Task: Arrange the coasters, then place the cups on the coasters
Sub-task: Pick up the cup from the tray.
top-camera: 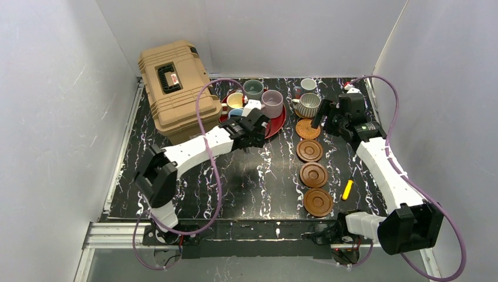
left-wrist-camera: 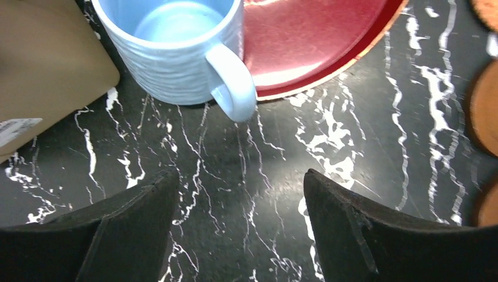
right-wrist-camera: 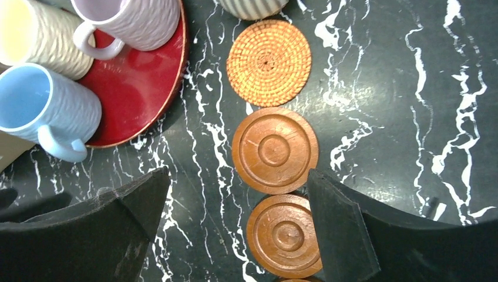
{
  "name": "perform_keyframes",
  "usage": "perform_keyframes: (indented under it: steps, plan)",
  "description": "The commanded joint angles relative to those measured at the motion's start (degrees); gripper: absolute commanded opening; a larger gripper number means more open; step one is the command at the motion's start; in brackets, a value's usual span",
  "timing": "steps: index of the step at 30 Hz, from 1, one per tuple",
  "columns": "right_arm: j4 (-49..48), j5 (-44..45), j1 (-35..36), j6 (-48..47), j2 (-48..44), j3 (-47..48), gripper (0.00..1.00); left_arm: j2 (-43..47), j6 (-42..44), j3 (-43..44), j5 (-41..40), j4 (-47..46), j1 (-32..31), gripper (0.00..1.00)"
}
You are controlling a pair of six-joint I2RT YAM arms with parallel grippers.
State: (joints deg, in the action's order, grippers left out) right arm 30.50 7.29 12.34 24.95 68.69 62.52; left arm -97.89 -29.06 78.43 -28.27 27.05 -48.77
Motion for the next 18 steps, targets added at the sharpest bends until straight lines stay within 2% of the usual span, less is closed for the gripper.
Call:
perform_keyframes:
  steps: [1,5,18]
  plan:
    - [-3.81,-4.38,-0.30,1.74,-1.85,-2.07,0.95,-4.57,-0.30,5.65,-10.29,6.54,-0.18,0.73]
    - [-4.02,-5.83,-0.30,1.76,-2.77,-2.88,0.95,-8.64,-0.18,9.59,-13.10,9.13,-0.01,0.67]
    - [-5.68,-9.66,-0.30,2.54,-4.22,-5.02,0.94,-15.70,0.66,15.74,-17.17,9.94,0.74,0.60]
